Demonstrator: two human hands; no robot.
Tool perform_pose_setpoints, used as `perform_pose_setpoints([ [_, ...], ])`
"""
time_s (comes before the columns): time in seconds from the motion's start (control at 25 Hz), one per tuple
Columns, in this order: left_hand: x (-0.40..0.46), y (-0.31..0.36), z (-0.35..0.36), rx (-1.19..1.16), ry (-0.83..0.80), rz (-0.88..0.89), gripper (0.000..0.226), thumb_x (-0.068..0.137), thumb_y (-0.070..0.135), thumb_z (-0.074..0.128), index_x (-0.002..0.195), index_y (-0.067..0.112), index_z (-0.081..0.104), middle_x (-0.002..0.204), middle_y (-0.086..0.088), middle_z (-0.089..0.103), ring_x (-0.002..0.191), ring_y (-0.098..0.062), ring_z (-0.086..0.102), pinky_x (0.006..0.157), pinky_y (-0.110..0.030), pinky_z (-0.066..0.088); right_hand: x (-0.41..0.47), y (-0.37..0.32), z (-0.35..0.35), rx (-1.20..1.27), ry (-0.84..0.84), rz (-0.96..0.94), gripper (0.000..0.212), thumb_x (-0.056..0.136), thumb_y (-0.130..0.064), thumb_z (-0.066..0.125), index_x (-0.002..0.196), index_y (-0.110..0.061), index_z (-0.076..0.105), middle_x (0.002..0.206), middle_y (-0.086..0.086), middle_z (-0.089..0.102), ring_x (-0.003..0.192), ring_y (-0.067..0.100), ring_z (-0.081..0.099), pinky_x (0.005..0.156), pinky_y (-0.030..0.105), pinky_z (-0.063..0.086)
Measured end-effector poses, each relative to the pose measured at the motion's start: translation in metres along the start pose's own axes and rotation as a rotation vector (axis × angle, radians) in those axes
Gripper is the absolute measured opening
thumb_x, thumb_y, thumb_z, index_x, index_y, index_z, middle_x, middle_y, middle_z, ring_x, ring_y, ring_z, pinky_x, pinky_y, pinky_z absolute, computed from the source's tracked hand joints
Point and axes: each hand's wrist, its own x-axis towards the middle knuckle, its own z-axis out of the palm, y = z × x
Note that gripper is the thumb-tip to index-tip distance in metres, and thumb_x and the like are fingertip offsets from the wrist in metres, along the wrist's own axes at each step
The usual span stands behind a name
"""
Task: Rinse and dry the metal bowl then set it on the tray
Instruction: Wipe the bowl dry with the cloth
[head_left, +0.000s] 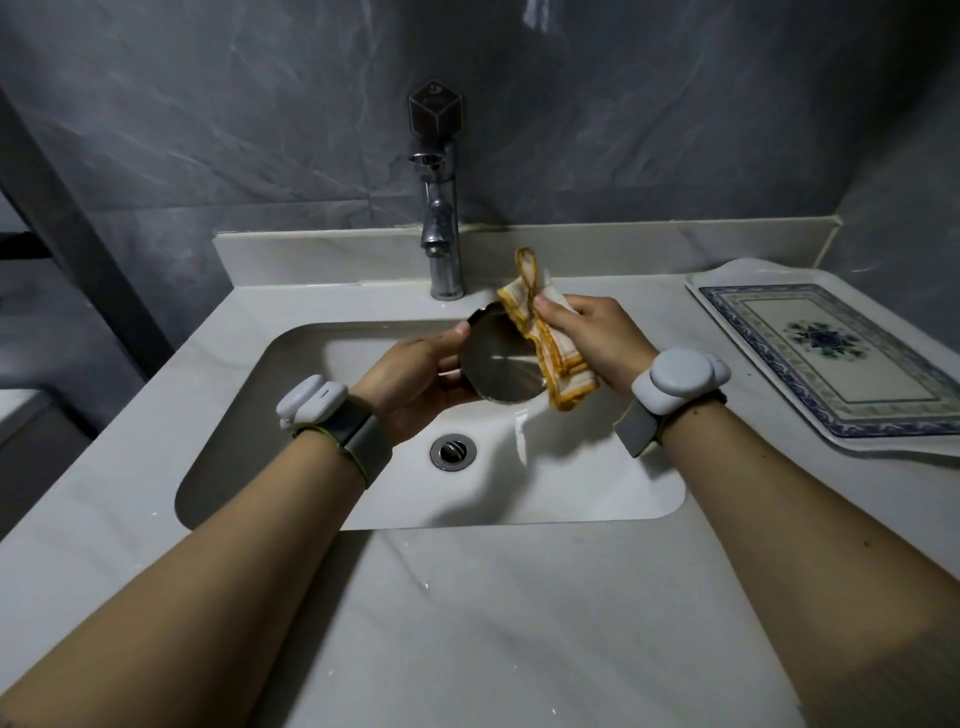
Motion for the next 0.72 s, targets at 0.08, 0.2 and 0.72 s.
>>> perform_pose_setpoints([
  [0.08, -0.0011, 0.0013, -0.0015, -0.072, 0.018, 0.014, 0.024, 0.101, 0.022, 0.052, 0.114, 0.007, 0.067, 0.109, -0.018, 0.074, 0.102, -0.032, 0.07, 0.08, -0.04, 0.062, 0.0009, -0.0005, -0.001, 0.037, 0.016, 0.063, 0.042, 0.091, -0.043, 0.062, 0.077, -0.004, 0.07, 0.074, 0.012, 0.073, 0.071, 0.024, 0.071, 0.073, 0.037, 0.056],
  [0.2, -0.002, 0.0027, -0.0023, -0.126, 0.007, 0.048, 0.025, 0.102, 0.02, 0.05, 0.114, 0.005, 0.066, 0.12, -0.019, 0.069, 0.113, -0.037, 0.066, 0.085, -0.042, 0.06, 0.0004, 0.0013, 0.0017, 0.06, 0.01, 0.128, 0.053, 0.091, -0.043, 0.062, 0.093, 0.01, 0.066, 0.095, 0.03, 0.071, 0.092, 0.045, 0.069, 0.089, 0.057, 0.055],
  [0.72, -0.0064, 0.0024, 0.0012, 0.237, -0.002, -0.112, 0.039, 0.097, 0.044, 0.055, 0.112, 0.01, 0.069, 0.102, -0.016, 0.066, 0.084, -0.035, 0.061, 0.064, -0.034, 0.06, 0.0013, 0.0078, 0.0043, -0.107, -0.055, -0.011, 0.028, 0.092, -0.036, 0.063, 0.079, -0.012, 0.069, 0.075, 0.002, 0.067, 0.072, 0.015, 0.061, 0.067, 0.025, 0.045],
])
